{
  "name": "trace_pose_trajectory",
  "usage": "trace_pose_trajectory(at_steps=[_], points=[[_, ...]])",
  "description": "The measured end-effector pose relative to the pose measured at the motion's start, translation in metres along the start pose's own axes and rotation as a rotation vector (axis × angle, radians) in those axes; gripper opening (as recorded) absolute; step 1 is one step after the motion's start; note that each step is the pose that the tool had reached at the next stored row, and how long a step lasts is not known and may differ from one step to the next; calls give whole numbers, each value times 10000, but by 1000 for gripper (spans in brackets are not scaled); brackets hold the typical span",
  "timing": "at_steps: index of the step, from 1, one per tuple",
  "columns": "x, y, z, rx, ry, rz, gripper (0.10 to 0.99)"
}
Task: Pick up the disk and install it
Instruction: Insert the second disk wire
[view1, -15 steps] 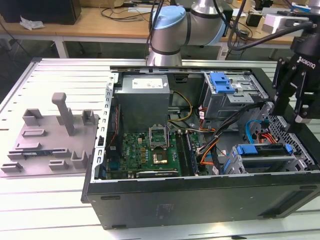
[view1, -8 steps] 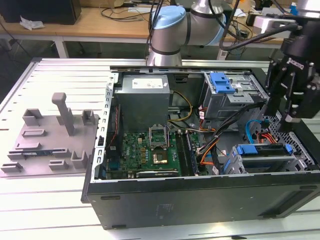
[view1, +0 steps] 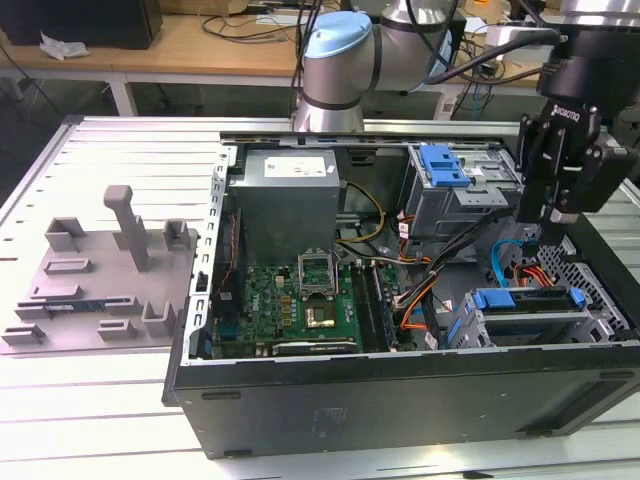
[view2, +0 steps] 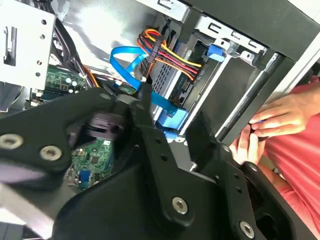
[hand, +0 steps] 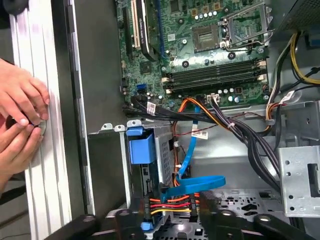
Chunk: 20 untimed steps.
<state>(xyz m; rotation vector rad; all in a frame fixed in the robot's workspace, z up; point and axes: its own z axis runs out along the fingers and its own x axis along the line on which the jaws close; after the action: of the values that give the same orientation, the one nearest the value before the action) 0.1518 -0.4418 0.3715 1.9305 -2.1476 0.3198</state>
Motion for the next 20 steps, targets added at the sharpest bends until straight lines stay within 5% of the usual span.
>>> trace_pose_trajectory(at_steps=[4,15,20], points=[[-27,2,7,11,118,6,333],[-30,3,21,-144,140,466,333],[23,23,44,-56,129,497,333]])
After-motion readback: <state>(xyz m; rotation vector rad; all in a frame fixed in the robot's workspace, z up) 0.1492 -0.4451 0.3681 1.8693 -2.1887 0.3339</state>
